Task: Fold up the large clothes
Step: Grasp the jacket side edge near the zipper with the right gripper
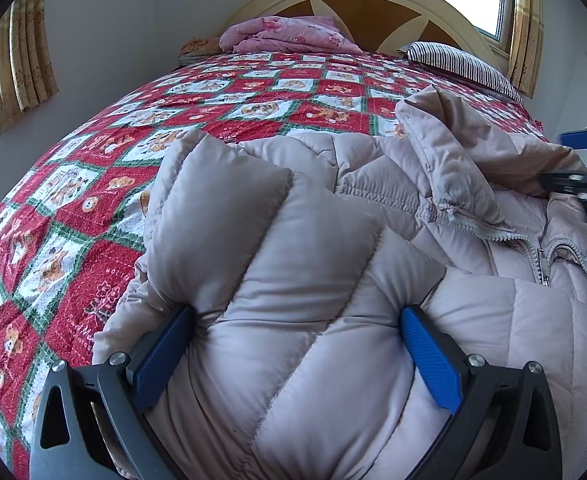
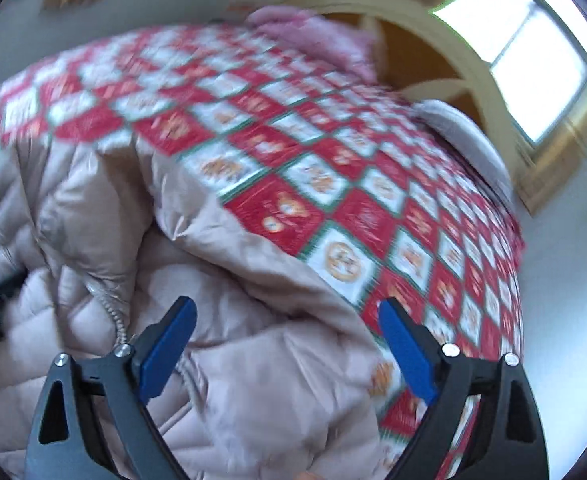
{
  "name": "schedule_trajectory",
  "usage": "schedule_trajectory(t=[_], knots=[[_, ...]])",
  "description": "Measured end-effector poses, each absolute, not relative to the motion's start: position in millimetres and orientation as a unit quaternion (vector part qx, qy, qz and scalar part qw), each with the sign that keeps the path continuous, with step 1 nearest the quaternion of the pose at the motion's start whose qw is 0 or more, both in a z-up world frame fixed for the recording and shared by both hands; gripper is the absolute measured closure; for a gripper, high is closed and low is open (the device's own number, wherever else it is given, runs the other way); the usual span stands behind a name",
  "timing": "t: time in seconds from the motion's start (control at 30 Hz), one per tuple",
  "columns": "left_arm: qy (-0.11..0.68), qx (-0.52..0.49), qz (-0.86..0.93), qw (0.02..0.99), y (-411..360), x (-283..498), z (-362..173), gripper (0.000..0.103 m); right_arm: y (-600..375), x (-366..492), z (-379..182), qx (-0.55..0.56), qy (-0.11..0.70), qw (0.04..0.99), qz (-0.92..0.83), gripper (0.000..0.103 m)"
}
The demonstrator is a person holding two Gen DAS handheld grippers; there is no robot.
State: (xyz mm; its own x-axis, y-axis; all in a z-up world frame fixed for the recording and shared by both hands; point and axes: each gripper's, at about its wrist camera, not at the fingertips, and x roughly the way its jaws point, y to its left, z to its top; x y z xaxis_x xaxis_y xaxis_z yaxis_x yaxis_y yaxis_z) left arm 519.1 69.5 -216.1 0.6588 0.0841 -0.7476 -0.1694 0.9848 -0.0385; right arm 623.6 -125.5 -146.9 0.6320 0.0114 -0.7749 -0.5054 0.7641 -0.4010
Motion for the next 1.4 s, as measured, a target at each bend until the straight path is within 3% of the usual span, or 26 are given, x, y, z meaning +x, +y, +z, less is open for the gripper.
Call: schedule_trajectory(t=[0.03, 0.13, 0.17, 0.2, 0.5, 0.67, 0.83, 0.93, 1.03, 1.1, 1.4], knots=[[0.407, -0.052, 0.07, 0.909, 69.5, 519.1, -216.1, 0.001, -118.6, 628.2, -155.3, -0.327, 0.407, 0.838, 0.16, 0.014], [0.407, -0.053, 0.07, 0.909, 69.6, 519.1, -216.3, 0.001, -103.7, 637.2, -173.3, -0.371, 0.408, 0.821, 0.148, 0.045], [0.407, -0.052, 0.07, 0.909, 69.5, 519.2, -216.3, 0.001, -101.5, 638.1, -176.3, -0.38, 0.406, 0.819, 0.143, 0.073], [0.407, -0.052, 0.07, 0.909, 69.7, 519.1, -216.4, 0.001, -100.3, 636.9, -177.7, -0.387, 0.401, 0.82, 0.134, 0.095], [0.386, -0.065, 0.054, 0.919, 72.9, 507.1, -199.7, 0.001, -104.7, 562.3, -157.3, -0.392, 0.307, 0.857, 0.134, 0.098], [0.264, -0.042, 0.021, 0.963, 62.8, 490.8, -110.7, 0.001, -105.1, 549.1, -204.3, -0.402, 0.317, 0.849, 0.13, 0.098], [0.229, -0.012, 0.007, 0.973, 37.7, 563.8, -57.1, 0.001, -106.9, 545.8, -211.4, -0.397, 0.307, 0.855, 0.132, 0.098], [0.274, 0.062, 0.019, 0.96, 10.7, 615.0, -77.8, 0.001, -105.5, 542.3, -209.6, -0.404, 0.298, 0.854, 0.133, 0.098], [0.383, 0.144, 0.054, 0.911, -2.5, 650.4, -145.0, 0.001, -106.0, 538.5, -210.6, -0.405, 0.291, 0.856, 0.132, 0.098], [0.406, 0.182, 0.083, 0.892, 2.4, 646.7, -182.8, 0.001, -108.1, 534.9, -211.8, -0.397, 0.291, 0.86, 0.131, 0.098], [0.398, 0.136, 0.075, 0.904, 20.6, 628.6, -206.8, 0.001, -110.0, 531.0, -206.2, -0.379, 0.306, 0.861, 0.15, 0.096]])
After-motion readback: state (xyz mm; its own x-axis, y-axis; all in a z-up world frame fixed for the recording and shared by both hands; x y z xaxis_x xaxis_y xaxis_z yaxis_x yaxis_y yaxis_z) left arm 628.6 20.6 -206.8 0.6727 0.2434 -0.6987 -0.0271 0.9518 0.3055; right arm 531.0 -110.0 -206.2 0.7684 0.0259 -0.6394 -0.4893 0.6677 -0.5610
